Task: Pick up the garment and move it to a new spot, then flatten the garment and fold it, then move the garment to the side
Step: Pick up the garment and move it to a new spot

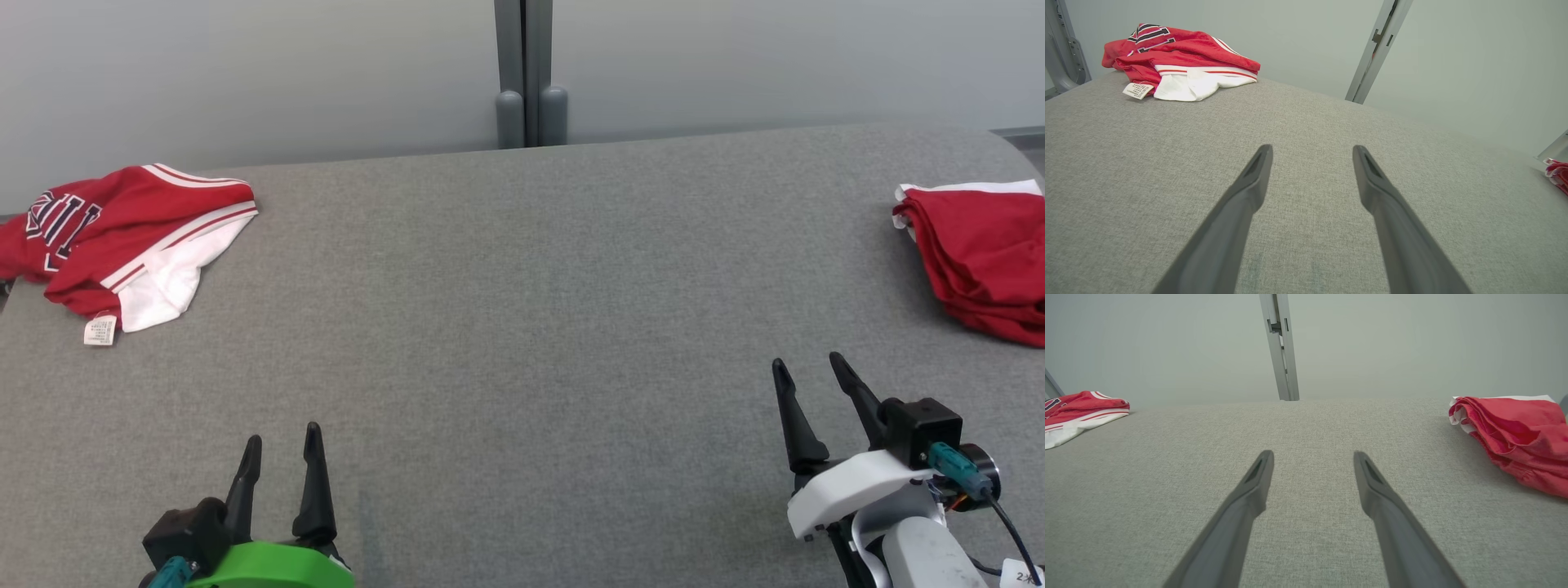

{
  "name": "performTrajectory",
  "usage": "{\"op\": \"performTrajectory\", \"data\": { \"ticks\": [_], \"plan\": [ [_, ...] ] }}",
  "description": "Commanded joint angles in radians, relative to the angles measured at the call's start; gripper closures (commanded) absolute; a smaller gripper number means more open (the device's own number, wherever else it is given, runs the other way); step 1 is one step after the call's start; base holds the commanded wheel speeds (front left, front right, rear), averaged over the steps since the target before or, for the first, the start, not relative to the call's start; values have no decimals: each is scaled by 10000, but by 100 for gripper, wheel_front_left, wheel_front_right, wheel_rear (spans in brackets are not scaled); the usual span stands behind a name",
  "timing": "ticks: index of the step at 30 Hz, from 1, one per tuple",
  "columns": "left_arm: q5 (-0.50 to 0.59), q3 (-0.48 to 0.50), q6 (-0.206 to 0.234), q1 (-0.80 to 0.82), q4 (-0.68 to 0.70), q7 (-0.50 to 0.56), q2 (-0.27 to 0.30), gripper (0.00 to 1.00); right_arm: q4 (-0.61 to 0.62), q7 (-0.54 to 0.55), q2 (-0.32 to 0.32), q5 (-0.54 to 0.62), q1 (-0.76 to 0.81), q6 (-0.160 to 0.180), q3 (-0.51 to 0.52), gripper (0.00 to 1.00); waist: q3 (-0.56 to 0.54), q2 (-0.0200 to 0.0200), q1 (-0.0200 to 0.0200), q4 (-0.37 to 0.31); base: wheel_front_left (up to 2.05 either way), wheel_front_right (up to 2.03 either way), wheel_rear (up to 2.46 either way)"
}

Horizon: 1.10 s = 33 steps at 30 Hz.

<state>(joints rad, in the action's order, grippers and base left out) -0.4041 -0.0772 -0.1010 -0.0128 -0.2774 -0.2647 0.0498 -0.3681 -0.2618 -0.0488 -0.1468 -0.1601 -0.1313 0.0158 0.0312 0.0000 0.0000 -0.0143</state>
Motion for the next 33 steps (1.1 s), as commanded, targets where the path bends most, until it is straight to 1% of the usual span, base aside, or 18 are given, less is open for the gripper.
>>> {"op": "performTrajectory", "data": {
  "ticks": [1,4,8,13,22,28,33],
  "plan": [
    [39,-22,6,-131,-26,9,16,0,6,-46,-35,-45,111,11,-7,0,-14,0,0,26,0,0,0],
    [52,-57,-12,-125,-42,7,16,0,23,-46,-34,-54,175,11,16,0,-46,0,0,108,0,0,0],
    [86,-131,-6,-86,-69,9,18,0,59,-46,-33,-11,263,11,101,0,-124,0,0,428,0,0,0],
    [146,-197,18,-92,-55,8,22,0,99,-46,-31,-8,328,11,162,0,-236,0,0,1238,0,0,0],
    [280,-85,-31,-134,115,9,22,0,166,-47,-37,-240,488,11,-73,0,-261,0,0,3086,0,0,0],
    [251,-25,-48,-187,196,8,22,0,190,-47,-37,-281,405,11,-280,0,-185,0,0,3823,0,0,0],
    [191,-31,-55,-196,228,9,22,0,175,-47,-38,-299,317,11,-421,0,-133,0,0,4142,0,0,0]
  ]
}}
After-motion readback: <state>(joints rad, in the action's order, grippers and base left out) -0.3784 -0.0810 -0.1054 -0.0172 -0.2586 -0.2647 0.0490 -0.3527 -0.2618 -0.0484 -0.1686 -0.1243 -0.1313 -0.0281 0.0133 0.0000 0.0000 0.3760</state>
